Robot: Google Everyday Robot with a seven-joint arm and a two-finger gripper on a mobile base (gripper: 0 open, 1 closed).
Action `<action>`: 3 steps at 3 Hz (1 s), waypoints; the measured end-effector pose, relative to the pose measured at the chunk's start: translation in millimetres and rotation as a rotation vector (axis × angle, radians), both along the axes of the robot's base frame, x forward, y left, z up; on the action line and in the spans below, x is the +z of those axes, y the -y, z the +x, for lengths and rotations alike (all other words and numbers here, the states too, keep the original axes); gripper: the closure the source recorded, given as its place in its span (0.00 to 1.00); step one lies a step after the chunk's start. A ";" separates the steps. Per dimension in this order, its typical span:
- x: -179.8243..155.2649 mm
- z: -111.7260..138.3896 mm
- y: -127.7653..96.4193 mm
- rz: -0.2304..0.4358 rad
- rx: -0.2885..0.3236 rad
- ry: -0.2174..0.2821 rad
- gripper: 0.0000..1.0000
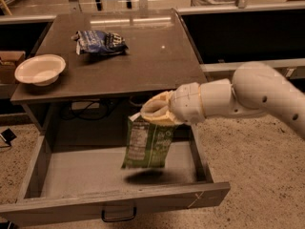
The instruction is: Place green jalapeno chip bag into top drawer
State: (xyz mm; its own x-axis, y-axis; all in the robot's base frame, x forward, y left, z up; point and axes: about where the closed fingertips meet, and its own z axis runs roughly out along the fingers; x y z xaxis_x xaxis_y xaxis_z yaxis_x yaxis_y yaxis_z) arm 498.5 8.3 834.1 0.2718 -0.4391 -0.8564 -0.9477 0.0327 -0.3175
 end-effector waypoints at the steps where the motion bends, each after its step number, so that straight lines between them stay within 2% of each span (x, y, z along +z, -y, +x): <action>1: -49.8 0.6 -10.6 -0.002 -0.007 -0.071 0.82; 3: -54.0 0.4 -11.8 -0.001 -0.007 -0.077 0.36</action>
Offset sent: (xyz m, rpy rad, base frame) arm 0.0006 0.0105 -0.0493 -0.0021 0.0701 -0.0071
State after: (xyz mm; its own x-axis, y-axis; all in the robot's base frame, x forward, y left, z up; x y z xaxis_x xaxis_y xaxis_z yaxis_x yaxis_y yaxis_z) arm 498.9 20.2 780.1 0.2018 -0.4419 -0.8741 -0.9691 0.0393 -0.2436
